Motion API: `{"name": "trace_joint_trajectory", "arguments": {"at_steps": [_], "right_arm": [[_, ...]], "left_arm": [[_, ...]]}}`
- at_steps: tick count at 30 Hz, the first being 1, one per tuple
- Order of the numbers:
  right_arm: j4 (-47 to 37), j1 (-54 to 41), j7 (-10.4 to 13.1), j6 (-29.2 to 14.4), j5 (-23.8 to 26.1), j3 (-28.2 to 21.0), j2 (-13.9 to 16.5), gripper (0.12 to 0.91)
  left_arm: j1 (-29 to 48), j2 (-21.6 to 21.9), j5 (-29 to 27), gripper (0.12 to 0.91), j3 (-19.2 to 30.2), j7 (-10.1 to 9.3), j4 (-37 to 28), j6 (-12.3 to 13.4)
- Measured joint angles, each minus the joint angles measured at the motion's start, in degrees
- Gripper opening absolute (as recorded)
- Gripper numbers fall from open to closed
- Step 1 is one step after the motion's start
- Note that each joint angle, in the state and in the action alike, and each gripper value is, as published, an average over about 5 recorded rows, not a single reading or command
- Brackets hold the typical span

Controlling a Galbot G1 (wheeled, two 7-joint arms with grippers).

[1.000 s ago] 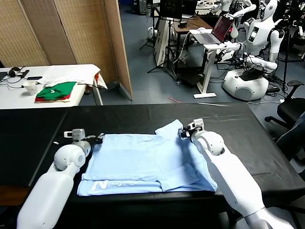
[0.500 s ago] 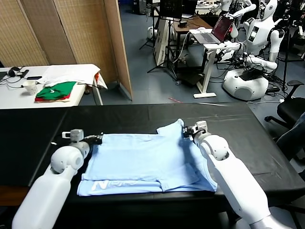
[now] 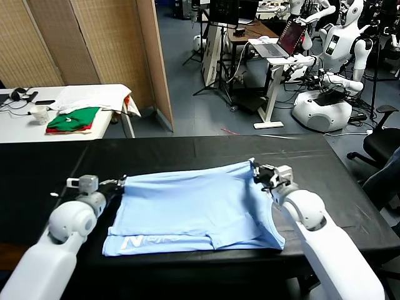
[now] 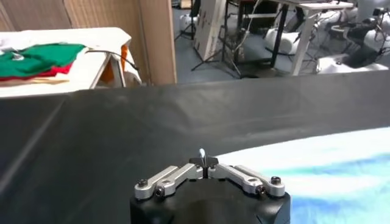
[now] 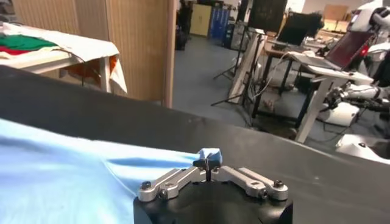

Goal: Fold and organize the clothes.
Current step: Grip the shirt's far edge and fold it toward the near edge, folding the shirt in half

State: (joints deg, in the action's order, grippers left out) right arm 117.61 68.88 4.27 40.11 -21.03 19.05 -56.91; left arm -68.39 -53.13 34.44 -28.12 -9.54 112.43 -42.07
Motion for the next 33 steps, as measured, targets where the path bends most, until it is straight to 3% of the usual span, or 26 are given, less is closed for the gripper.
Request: {"name": "trace_joint_trajectory", "arguments": {"at_steps": [12,28,31,33], "right_arm": [[4.2,9.7,-0.4,0.1,0.4,3.8,-0.1,0.14],[7.5,15.3,-0.7,1.0,1.7,4.1,-1.3,0.145],[8.7,16.3,-1.1,1.6,1.6,4.8,-1.5,0.213],[9.8,17.1,-1.5,1.8,1.6,5.5,-1.8,0.322]], "left_arm": [[-10.7,-0.9,-6.4,0.147,-2.6,0.07,7.4,-0.1],[-19.2,-3.4,-10.4,0.147,-5.3,0.06,11.0,-0.1],[-20.4,-3.9,-10.9,0.157,-5.8,-0.12,11.8,-0.1],[-21.2,-4.3,-11.1,0.194,-6.0,-0.45,12.4,-0.1]]}}
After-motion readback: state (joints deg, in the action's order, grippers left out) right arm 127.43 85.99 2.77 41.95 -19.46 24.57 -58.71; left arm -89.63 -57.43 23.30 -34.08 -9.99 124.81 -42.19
